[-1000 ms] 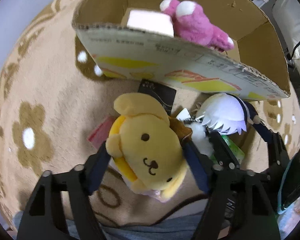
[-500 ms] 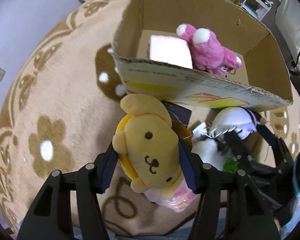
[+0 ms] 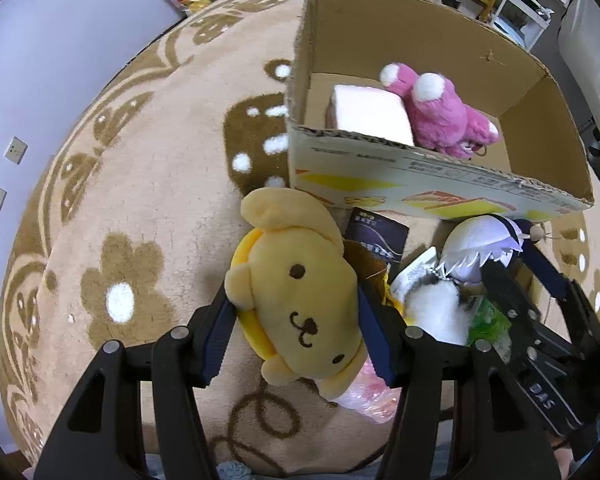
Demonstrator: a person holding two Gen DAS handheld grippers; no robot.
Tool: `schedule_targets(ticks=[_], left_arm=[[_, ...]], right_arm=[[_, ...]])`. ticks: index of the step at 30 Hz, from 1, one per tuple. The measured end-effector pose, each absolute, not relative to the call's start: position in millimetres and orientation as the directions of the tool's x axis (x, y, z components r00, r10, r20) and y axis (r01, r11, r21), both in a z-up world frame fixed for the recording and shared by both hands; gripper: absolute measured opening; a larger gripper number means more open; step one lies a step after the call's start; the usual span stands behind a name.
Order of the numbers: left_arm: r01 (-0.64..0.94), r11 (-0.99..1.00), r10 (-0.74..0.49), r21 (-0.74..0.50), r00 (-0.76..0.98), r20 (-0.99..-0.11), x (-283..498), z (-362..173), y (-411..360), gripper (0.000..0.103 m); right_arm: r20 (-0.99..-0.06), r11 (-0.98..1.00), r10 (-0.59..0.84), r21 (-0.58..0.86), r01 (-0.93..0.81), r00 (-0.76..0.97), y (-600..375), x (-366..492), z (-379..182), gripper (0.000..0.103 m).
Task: Organize soft objects
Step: 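Lift the yellow dog and purple-haired doll and carry them over the box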
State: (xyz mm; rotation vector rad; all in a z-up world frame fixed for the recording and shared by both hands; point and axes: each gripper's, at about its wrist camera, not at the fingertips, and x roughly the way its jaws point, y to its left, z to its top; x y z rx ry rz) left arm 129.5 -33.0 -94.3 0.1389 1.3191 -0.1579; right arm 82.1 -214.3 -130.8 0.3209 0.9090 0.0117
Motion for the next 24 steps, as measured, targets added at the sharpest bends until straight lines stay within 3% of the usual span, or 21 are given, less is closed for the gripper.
schedule_targets(ticks=[21,24], left_arm=[[0.193,0.981,-0.061,-0.010,0.257,-0.965,131.8,-94.6,-34.1,0.058],[0.196,0.981,-0.065,-0.013,0.262,-0.963,132.1,-95.7,-33.9,0.058]], right_arm=[[-0.710,0.969,0.140,0.241,0.051,0.690,-200.5,71.5,-109.3,0.083],[-0.724,0.971,0.157,0.237,0.028,0.672,-196.3,81.1,-114.4,0.067]])
